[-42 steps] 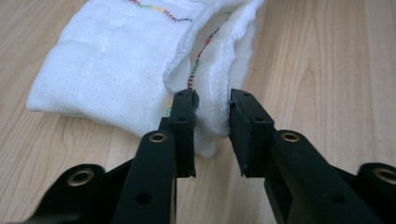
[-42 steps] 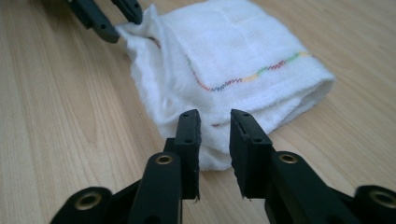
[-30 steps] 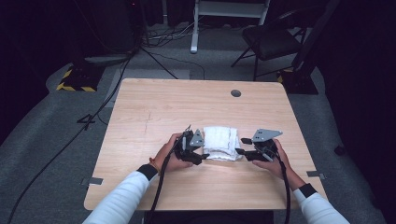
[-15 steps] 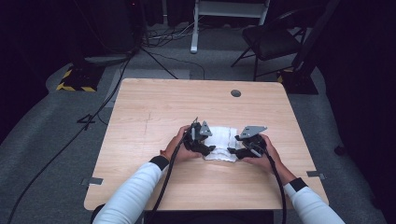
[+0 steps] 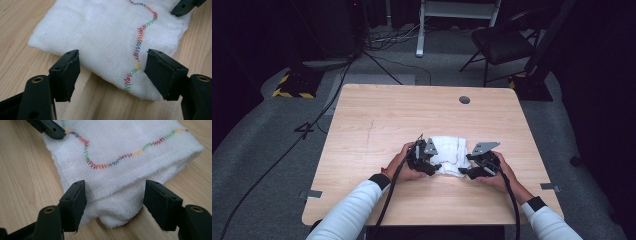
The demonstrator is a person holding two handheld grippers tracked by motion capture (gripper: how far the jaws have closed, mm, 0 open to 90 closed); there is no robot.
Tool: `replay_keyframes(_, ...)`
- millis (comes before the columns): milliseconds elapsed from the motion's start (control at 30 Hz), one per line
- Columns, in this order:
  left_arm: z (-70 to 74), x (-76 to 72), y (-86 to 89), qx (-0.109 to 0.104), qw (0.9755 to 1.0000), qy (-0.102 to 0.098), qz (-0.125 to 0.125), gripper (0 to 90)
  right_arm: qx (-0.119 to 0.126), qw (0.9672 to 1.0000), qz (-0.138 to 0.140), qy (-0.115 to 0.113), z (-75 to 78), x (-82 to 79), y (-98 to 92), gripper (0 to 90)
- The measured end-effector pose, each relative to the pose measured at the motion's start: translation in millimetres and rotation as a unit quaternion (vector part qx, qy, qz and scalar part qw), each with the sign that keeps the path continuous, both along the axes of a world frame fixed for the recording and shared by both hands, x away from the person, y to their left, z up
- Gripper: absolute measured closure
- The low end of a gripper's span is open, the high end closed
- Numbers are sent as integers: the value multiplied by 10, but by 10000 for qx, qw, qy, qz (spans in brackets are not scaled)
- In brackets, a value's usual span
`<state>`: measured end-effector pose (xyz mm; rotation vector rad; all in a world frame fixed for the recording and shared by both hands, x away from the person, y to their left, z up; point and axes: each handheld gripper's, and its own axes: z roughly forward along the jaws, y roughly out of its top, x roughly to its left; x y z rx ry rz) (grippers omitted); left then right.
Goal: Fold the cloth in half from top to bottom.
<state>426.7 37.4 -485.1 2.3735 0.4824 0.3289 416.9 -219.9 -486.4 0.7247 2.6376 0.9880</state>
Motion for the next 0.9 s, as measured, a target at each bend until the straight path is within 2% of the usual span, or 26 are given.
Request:
replay_keyframes(67, 69, -19, 9, 54, 9998, -205, 3, 234, -61, 9999, 20, -84, 27, -18, 7, 350)
replay_keyframes(167, 143, -65, 30, 12, 9995, -293, -121, 203, -2, 9999, 13, -130, 79, -23, -20, 334)
replay_keyframes(233, 173, -95, 30, 88, 9992, -363, -140, 196, 85, 9998, 5, -163, 126, -24, -51, 324)
replay_keyframes(367, 235, -145, 58, 103, 9990, -382, -183, 191, 180, 9994, -37, -299, 244, -49, -105, 317)
replay_keyframes(500, 300, -199, 110, 206, 9986, -421, -234, 179, 261, 9985, -70, -485, 358, -89, -179, 327)
replay_keyframes(567, 320, -221, 141, 181, 9987, -415, -241, 180, 281, 9981, -90, -535, 392, -108, -216, 327)
replay_keyframes(800, 369, -305, 305, 240, 9981, -554, -96, 189, 279, 9962, -281, -777, 429, -163, -331, 336)
replay_keyframes(900, 368, -323, 389, 257, 9984, -508, 10, 189, 251, 9958, -313, -821, 438, -193, -369, 335)
